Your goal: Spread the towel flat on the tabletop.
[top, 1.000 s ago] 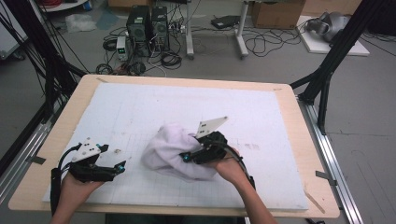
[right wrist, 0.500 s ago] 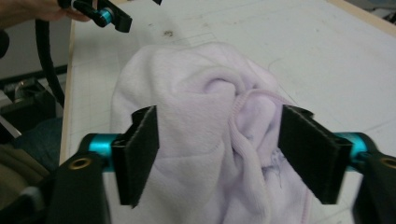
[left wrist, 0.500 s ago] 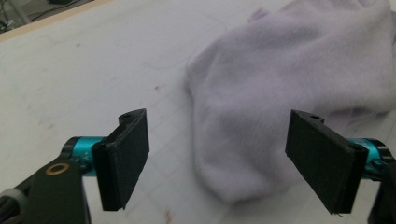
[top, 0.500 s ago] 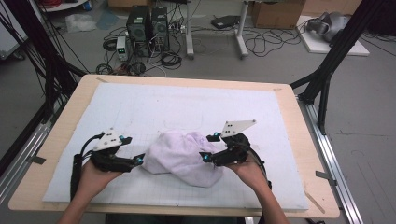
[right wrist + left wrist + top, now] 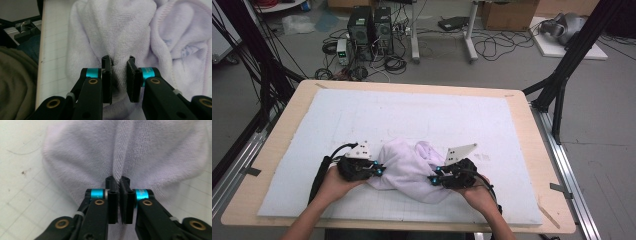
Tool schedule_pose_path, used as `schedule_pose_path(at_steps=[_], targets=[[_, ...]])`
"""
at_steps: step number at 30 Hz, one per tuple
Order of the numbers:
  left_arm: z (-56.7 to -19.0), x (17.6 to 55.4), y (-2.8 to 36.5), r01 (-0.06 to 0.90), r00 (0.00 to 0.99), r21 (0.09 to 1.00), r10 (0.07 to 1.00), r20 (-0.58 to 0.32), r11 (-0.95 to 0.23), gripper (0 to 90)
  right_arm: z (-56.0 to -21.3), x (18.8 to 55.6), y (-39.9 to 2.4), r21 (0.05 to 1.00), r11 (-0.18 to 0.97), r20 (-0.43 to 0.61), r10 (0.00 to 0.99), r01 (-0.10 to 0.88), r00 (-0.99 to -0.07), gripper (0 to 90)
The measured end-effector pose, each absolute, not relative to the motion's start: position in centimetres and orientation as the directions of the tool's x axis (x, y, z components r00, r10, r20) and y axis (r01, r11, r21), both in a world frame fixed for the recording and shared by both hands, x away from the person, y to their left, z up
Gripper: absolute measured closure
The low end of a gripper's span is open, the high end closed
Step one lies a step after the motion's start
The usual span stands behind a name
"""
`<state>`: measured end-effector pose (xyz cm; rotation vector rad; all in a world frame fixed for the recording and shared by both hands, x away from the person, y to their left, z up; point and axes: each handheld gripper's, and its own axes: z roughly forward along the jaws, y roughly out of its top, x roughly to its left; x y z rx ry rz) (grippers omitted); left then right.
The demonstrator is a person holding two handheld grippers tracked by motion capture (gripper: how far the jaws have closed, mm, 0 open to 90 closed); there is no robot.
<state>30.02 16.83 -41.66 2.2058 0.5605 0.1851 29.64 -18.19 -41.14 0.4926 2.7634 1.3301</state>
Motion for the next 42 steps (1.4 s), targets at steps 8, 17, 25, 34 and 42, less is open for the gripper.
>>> schedule_pose_path(at_steps=[8,17,25,34,42], targets=[[-41.5,26.4,18.7,0.308,0.907,0.754,0.417,-0.05,-0.58,84.3,-41.6,26.6,-18.8,0.755,0.59,0.16,0.257,0.286,-0.953,65.4],[-38.8,28.6,18.0,0.309,0.88,0.801,0.474,-0.036,-0.513,47.2,-36.0,29.1,-19.6,0.823,0.512,0.052,0.361,0.244,-0.931,48.1],[-38.6,33.6,13.4,0.364,0.865,0.776,0.496,-0.076,-0.515,31.8,-38.2,34.9,-17.0,0.771,0.55,0.06,0.439,0.321,-0.896,36.5],[-39.1,34.0,13.6,0.361,0.89,0.751,0.446,-0.099,-0.553,82.4,-39.6,35.5,-17.6,0.692,0.636,0.103,0.382,0.342,-0.919,82.5],[-34.9,31.1,18.8,0.302,0.83,0.824,0.558,0.021,-0.48,82.3,-34.4,33.5,-21.4,0.798,0.542,-0.024,0.468,0.265,-0.883,83.2]])
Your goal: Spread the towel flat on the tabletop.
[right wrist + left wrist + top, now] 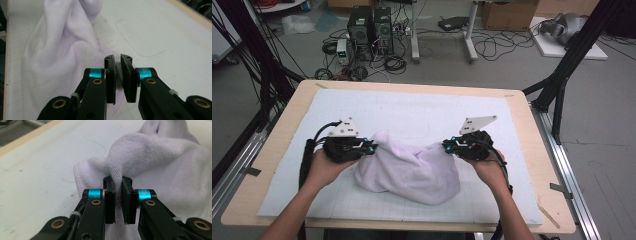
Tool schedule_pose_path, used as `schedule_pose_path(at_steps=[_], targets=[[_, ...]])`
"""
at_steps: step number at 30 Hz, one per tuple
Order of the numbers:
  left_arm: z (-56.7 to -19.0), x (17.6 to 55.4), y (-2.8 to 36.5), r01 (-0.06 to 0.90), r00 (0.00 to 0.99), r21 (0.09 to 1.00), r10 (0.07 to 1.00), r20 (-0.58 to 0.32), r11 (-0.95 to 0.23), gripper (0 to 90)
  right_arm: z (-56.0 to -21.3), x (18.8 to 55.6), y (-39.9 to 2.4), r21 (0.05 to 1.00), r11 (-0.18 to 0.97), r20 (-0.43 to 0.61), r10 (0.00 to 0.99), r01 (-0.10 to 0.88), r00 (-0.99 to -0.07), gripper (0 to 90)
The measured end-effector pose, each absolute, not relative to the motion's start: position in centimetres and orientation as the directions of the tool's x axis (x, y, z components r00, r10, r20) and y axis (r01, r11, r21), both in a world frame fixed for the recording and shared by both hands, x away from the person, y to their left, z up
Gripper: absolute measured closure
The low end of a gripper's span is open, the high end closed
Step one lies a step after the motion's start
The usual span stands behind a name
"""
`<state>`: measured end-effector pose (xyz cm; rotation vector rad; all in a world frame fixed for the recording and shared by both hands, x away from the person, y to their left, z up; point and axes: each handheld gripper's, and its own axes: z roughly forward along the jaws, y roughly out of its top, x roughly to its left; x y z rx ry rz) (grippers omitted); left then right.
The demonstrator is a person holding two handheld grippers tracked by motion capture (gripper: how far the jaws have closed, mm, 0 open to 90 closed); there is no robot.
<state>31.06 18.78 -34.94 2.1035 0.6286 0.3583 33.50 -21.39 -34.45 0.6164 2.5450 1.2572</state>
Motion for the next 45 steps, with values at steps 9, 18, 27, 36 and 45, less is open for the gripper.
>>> schedule_pose_path(at_steps=[9,18,27,36,45], targets=[[-40.6,26.9,19.7,0.368,0.864,0.751,0.501,-0.059,-0.547,81.8,-39.4,29.9,-22.2,0.754,0.575,0.057,0.422,0.316,-0.905,83.5],[-38.1,27.4,21.3,0.358,0.854,0.777,0.518,-0.048,-0.517,44.9,-39.2,29.6,-22.3,0.773,0.549,0.112,0.374,0.318,-0.92,68.0],[-37.6,31.8,18.1,0.36,0.852,0.78,0.522,-0.05,-0.512,41.4,-39.0,34.2,-19.1,0.774,0.552,0.093,0.386,0.31,-0.918,46.8],[-41.7,32.0,18.4,0.412,0.88,0.688,0.456,-0.132,-0.597,84.0,-43.2,36.0,-16.6,0.635,0.691,0.115,0.357,0.345,-0.927,82.7],[-37.5,31.5,20.5,0.357,0.837,0.792,0.546,-0.037,-0.494,85.8,-38.1,35.0,-19.5,0.754,0.59,0.011,0.429,0.289,-0.903,87.1]])
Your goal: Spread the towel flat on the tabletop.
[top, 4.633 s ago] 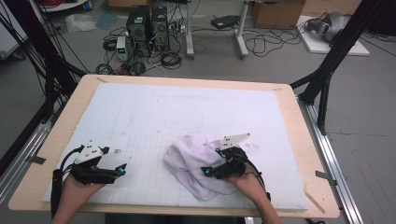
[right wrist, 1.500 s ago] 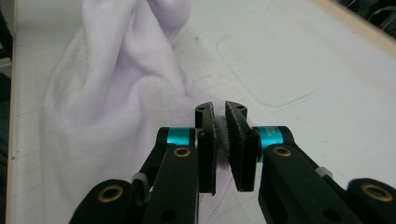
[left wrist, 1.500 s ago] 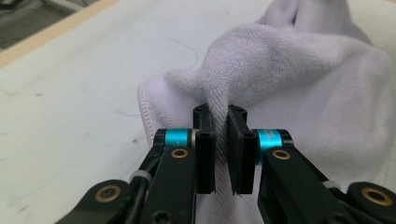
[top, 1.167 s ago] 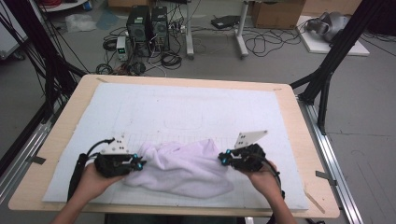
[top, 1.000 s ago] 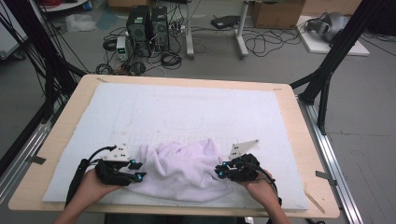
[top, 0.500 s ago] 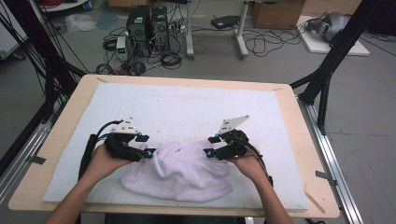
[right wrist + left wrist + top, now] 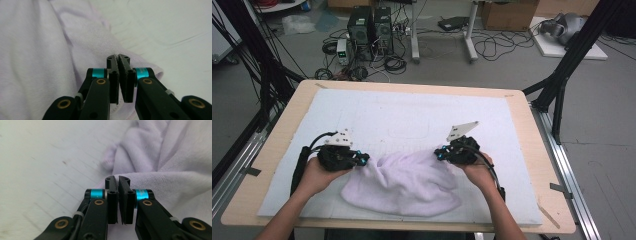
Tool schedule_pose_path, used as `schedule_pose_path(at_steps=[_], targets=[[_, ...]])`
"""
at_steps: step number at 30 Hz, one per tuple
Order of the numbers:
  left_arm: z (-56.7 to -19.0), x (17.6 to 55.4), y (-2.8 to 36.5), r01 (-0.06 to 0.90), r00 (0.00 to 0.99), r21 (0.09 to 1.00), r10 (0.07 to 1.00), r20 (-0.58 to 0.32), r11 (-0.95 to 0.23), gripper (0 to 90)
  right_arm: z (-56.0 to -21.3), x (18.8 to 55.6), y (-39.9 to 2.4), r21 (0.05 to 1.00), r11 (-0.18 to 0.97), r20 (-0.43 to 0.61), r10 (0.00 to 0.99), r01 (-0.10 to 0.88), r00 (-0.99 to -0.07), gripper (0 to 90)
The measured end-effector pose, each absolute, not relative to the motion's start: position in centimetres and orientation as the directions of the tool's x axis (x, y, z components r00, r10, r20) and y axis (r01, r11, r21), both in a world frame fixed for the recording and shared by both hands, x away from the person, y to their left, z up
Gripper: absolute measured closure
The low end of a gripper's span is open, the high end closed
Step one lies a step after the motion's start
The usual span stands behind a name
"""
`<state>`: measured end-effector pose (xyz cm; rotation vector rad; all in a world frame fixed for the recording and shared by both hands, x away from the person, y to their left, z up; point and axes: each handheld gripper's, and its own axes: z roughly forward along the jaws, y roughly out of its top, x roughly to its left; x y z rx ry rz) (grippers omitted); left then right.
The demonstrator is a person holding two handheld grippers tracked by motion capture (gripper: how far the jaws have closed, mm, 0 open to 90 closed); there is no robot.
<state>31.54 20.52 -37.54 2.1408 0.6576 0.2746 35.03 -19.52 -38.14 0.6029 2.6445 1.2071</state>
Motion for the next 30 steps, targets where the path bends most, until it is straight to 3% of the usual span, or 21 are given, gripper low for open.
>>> schedule_pose_path(at_steps=[7,14,17,19,21,23,24,25,26,28,30], targets=[[-35.8,29.7,21.8,0.321,0.833,0.811,0.553,0.004,-0.489,85.9,-35.4,33.3,-22.7,0.792,0.55,-0.031,0.468,0.263,-0.883,87.1],[-40.6,27.4,21.8,0.39,0.869,0.709,0.49,-0.071,-0.588,85.6,-40.5,30.6,-23.6,0.718,0.61,0.059,0.427,0.336,-0.902,87.0],[-40.7,27.5,21.7,0.386,0.875,0.71,0.478,-0.08,-0.588,76.2,-42.1,30.2,-23.2,0.687,0.637,0.096,0.398,0.35,-0.912,85.3],[-39.9,28.0,21.6,0.384,0.872,0.726,0.484,-0.08,-0.571,66.7,-41.5,30.5,-23.2,0.712,0.615,0.086,0.404,0.34,-0.911,76.3],[-38.7,28.6,21.4,0.37,0.873,0.749,0.481,-0.079,-0.549,63.5,-40.9,30.8,-23.3,0.733,0.589,0.089,0.413,0.34,-0.907,72.4],[-37.4,29.9,20.7,0.361,0.87,0.774,0.487,-0.078,-0.521,54.9,-39.5,31.8,-23.4,0.778,0.524,0.109,0.43,0.346,-0.896,60.1],[-37.4,29.9,20.7,0.361,0.87,0.774,0.487,-0.078,-0.521,52.8,-39.5,31.8,-23.4,0.778,0.524,0.109,0.43,0.346,-0.896,60.1],[-37.1,30.6,20.2,0.359,0.87,0.782,0.485,-0.083,-0.51,50.9,-39.2,32.9,-22.9,0.787,0.506,0.105,0.452,0.352,-0.886,50.9],[-37.0,31.1,19.7,0.363,0.868,0.779,0.489,-0.084,-0.512,50.9,-39.2,32.9,-22.9,0.787,0.506,0.105,0.452,0.352,-0.886,50.9],[-37.6,32.1,18.7,0.384,0.867,0.753,0.49,-0.095,-0.534,41.9,-39.7,33.8,-22.1,0.772,0.526,0.117,0.432,0.355,-0.894,46.5],[-38.9,32.5,17.8,0.411,0.871,0.706,0.478,-0.117,-0.576,39.6,-41.4,34.5,-20.4,0.701,0.61,0.113,0.416,0.369,-0.902,43.0]])
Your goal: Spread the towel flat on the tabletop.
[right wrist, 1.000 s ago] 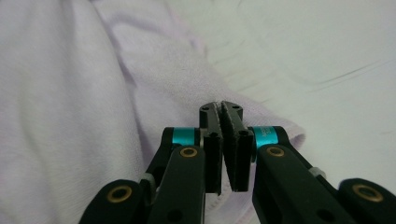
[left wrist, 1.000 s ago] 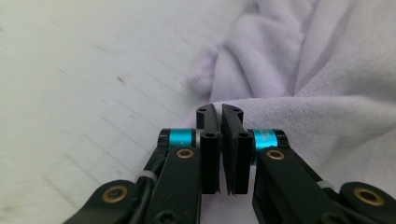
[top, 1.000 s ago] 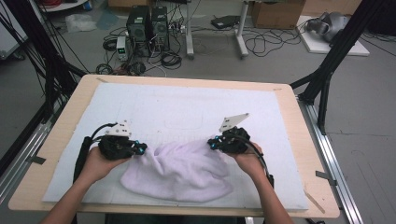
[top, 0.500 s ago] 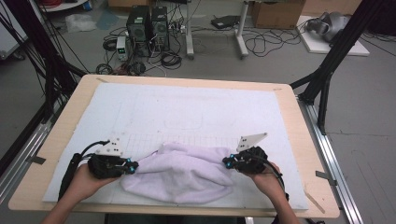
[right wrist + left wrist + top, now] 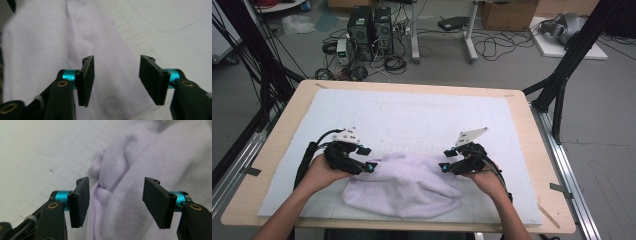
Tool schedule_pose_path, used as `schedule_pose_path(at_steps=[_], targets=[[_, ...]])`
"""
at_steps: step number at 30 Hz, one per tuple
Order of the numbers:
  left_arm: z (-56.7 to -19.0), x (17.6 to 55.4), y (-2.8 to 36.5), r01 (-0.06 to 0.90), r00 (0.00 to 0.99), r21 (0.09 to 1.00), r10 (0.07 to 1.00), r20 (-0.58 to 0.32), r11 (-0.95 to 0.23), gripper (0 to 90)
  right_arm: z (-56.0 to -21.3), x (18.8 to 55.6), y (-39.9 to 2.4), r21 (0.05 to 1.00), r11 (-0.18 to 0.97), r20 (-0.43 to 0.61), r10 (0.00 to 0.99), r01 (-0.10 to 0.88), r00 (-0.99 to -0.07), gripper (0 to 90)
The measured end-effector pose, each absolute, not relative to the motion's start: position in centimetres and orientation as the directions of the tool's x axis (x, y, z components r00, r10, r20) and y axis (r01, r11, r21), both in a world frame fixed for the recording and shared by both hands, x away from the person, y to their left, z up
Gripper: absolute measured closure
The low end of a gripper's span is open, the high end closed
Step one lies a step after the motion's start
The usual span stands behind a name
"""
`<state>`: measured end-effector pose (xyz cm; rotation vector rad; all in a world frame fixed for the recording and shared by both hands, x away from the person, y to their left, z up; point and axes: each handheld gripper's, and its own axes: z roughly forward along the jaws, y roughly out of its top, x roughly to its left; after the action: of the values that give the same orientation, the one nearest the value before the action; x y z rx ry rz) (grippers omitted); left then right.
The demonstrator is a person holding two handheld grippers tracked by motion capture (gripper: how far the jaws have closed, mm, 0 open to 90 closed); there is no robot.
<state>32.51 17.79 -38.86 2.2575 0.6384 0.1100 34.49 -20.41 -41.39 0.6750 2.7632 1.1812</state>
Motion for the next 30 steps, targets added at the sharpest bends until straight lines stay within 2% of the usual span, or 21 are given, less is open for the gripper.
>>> schedule_pose_path(at_steps=[1,2,4,5,6,7,9,10,12,18,19,20,21,22,25,27,30], targets=[[-39.5,32.6,17.6,0.418,0.877,0.681,0.464,-0.129,-0.602,45.9,-42.0,34.6,-20.0,0.68,0.633,0.113,0.407,0.369,-0.907,44.5],[-40.7,32.3,17.4,0.387,0.906,0.655,0.401,-0.139,-0.649,63.3,-42.6,34.7,-19.7,0.672,0.642,0.127,0.391,0.369,-0.912,53.0],[-41.1,31.7,17.6,0.364,0.913,0.655,0.392,-0.111,-0.662,81.3,-43.1,34.6,-19.4,0.674,0.647,0.165,0.339,0.357,-0.926,77.6],[-41.1,31.7,17.6,0.364,0.913,0.655,0.392,-0.111,-0.662,85.0,-43.1,34.6,-19.4,0.674,0.647,0.165,0.339,0.357,-0.926,77.6],[-41.0,31.6,17.8,0.352,0.916,0.658,0.388,-0.098,-0.665,85.5,-43.0,34.4,-19.2,0.67,0.67,0.136,0.311,0.318,-0.941,82.6],[-40.7,31.4,18.0,0.353,0.908,0.677,0.411,-0.081,-0.646,85.5,-43.0,34.4,-19.2,0.67,0.67,0.136,0.311,0.318,-0.941,82.6],[-39.7,31.2,18.5,0.335,0.894,0.711,0.446,-0.034,-0.618,86.2,-41.4,34.4,-19.9,0.701,0.643,0.064,0.373,0.308,-0.926,83.9],[-39.0,31.2,18.8,0.328,0.887,0.729,0.46,-0.02,-0.601,86.2,-41.4,34.4,-19.9,0.701,0.643,0.064,0.373,0.308,-0.926,83.9],[-37.6,31.1,19.2,0.296,0.87,0.77,0.493,0.027,-0.566,86.6,-39.4,34.6,-21.0,0.751,0.585,0.016,0.448,0.307,-0.894,84.3],[-35.3,30.7,19.1,0.215,0.837,0.829,0.535,0.116,-0.516,86.5,-37.5,35.1,-21.8,0.781,0.55,-0.021,0.496,0.296,-0.868,84.1],[-35.3,30.6,18.9,0.213,0.85,0.828,0.517,0.104,-0.518,86.5,-37.5,35.1,-21.8,0.781,0.55,-0.021,0.496,0.296,-0.868,84.1],[-35.8,30.3,18.5,0.22,0.888,0.806,0.455,0.068,-0.55,86.5,-37.7,35.0,-21.8,0.759,0.577,-0.013,0.478,0.302,-0.878,84.1],[-35.8,30.3,18.5,0.22,0.888,0.806,0.455,0.068,-0.55,86.3,-37.7,35.0,-21.8,0.759,0.577,-0.013,0.478,0.302,-0.878,84.1],[-36.2,30.2,18.3,0.228,0.909,0.791,0.416,0.037,-0.568,86.2,-38.4,34.8,-21.7,0.733,0.605,0.012,0.445,0.31,-0.896,84.1],[-38.4,28.9,17.9,0.227,0.962,0.719,0.268,-0.059,-0.657,84.8,-39.2,34.2,-21.8,0.708,0.631,0.027,0.425,0.318,-0.905,83.7],[-38.9,28.7,17.8,0.228,0.967,0.706,0.24,-0.085,-0.67,77.9,-39.4,33.7,-22.0,0.723,0.619,0.024,0.42,0.306,-0.907,83.7],[-38.9,28.7,17.9,0.239,0.964,0.712,0.252,-0.09,-0.66,64.4,-39.4,33.3,-22.1,0.73,0.618,0.02,0.406,0.291,-0.914,83.6]])
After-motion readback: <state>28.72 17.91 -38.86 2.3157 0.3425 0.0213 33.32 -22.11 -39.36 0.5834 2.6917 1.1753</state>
